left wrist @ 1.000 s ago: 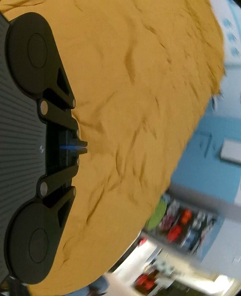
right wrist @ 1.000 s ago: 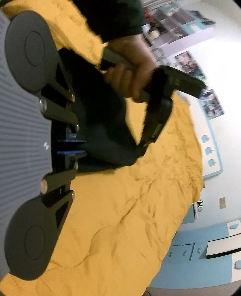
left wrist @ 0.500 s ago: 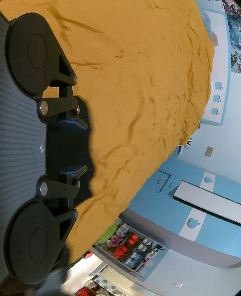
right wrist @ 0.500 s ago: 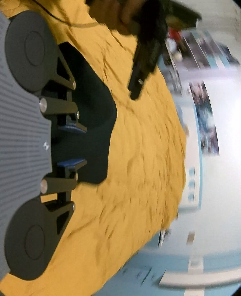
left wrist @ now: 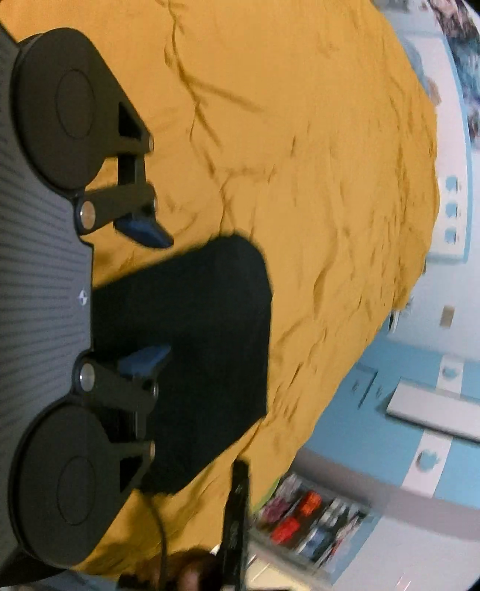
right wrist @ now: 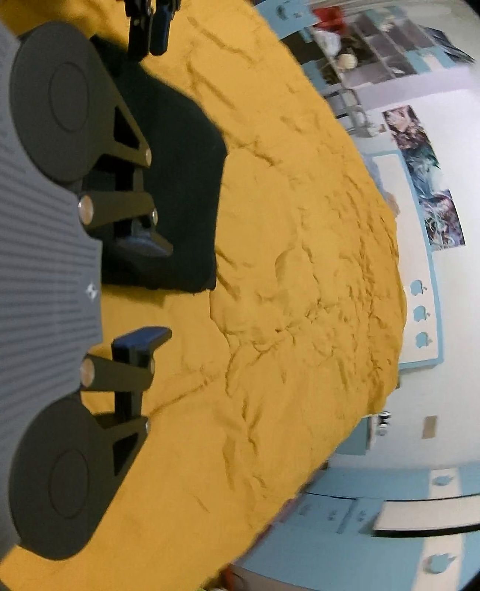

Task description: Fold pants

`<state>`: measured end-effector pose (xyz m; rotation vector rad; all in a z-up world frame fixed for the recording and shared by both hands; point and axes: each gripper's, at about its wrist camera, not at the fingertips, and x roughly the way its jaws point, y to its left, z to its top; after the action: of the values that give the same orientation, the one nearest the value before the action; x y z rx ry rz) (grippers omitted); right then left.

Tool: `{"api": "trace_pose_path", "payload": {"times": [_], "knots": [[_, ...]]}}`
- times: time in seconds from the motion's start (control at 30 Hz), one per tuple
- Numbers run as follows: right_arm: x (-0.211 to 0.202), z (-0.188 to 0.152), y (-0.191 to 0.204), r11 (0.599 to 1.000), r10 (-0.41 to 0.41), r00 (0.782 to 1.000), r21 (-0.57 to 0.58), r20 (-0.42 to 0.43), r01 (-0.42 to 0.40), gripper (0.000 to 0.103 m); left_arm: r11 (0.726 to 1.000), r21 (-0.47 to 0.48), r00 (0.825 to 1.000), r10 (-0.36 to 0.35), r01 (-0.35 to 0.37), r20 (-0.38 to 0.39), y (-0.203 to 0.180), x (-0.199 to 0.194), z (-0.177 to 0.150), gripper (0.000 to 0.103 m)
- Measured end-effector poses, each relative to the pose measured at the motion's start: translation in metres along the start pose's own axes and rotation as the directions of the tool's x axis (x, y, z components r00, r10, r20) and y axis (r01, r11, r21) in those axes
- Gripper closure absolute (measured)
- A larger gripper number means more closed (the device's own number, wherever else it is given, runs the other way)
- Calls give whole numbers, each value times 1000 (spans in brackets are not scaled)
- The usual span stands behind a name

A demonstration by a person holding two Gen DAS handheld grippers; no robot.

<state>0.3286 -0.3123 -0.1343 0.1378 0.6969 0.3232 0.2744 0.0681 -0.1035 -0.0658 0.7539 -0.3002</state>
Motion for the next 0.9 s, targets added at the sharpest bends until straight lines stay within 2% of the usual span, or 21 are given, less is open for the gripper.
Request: {"api": "trace_pose_path", "payload": {"times": [0.13, 0.3, 0.47, 0.6, 0.77, 0.9], "knots": [[19, 8, -11, 990, 94, 989, 111, -110, -81, 55, 998, -58, 999, 26, -28, -41, 13, 11, 4, 28], [46, 6, -21, 972, 187, 957, 180, -223, -148, 53, 993, -118, 997, 21, -29, -71, 23, 24, 2, 28], [61, 0, -29, 935, 297, 921, 275, -253, -226, 52, 989, -147, 997, -3, -8, -76, 27, 30, 1, 27], [77, -5, -28, 904, 380, 879, 319, -288, -286, 43, 979, -201, 995, -47, 29, -87, 35, 35, 1, 25], [98, -11, -20, 871, 448, 844, 354, -295, -339, 36, 955, -288, 989, -108, 76, -97, 49, 39, -5, 20], [112, -14, -16, 852, 476, 831, 386, -287, -355, 35, 917, -380, 982, -168, 123, -88, 60, 38, -10, 20]]}}
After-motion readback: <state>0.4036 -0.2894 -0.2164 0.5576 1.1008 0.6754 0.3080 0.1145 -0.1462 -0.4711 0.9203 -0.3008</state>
